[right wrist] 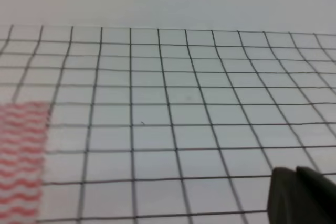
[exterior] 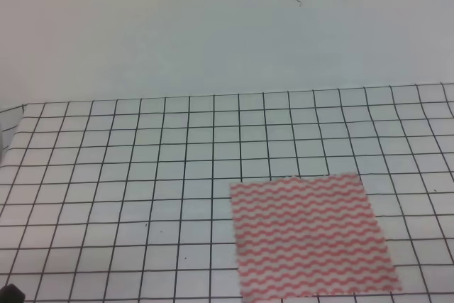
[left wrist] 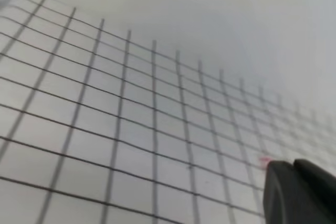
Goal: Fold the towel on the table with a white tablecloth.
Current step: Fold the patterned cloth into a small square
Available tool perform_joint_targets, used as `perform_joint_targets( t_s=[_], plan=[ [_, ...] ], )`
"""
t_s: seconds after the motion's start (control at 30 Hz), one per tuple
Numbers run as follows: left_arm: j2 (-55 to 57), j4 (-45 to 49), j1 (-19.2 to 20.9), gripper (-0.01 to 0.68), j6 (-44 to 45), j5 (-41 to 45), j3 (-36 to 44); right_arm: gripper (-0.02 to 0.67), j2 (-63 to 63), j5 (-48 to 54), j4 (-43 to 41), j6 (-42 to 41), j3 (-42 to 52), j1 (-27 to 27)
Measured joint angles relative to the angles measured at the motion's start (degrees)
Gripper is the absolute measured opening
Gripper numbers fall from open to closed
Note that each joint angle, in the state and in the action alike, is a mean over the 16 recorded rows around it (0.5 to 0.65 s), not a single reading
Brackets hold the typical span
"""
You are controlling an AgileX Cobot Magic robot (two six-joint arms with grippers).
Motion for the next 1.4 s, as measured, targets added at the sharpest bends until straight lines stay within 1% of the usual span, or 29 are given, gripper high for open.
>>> perform_joint_targets(
  t_s=[0.17,0.27,0.4,0.5,0.67,0.87,1.03,1.2,1.4],
  plan=[
    [0.0,-19.5,0.0,-0.002,0.0,-1.7,0.1,-0.001,0.0,-3.3,12.8,3.7,0.0,0.0],
    [0.0,-29.1,0.0,-0.002,-0.1,-2.1,0.0,-0.001,0.0,-6.1,21.1,5.9,0.0,0.0],
    [0.0,-38.7,0.0,-0.002,-0.1,-3.5,-0.1,-0.001,0.0,-10.2,30.5,7.6,0.0,0.0],
    [0.0,-43.2,0.0,-0.002,-0.1,-5.5,-0.2,-0.001,0.0,-13.1,34.5,7.6,0.0,0.0],
    [0.0,-46.0,0.0,-0.002,0.7,-8.1,-0.7,-0.001,0.1,-15.9,35.9,5.9,-0.3,0.0],
    [0.1,-47.0,-0.1,-0.002,10.2,-8.5,-3.3,-0.001,0.3,-13.9,34.8,-1.9,-4.1,0.0],
    [0.7,-47.1,-0.1,-0.001,21.7,-5.8,-7.3,-0.001,2.6,-7.3,33.8,-11.0,-10.1,0.0],
    [3.1,-46.7,-0.1,-0.001,33.7,-2.0,-11.8,-0.001,7.8,0.7,33.5,-19.5,-17.3,0.5],
    [9.4,-46.2,-0.1,0.0,41.8,2.3,-16.4,-0.001,18.5,11.1,34.0,-24.2,-24.3,2.2]
  ],
)
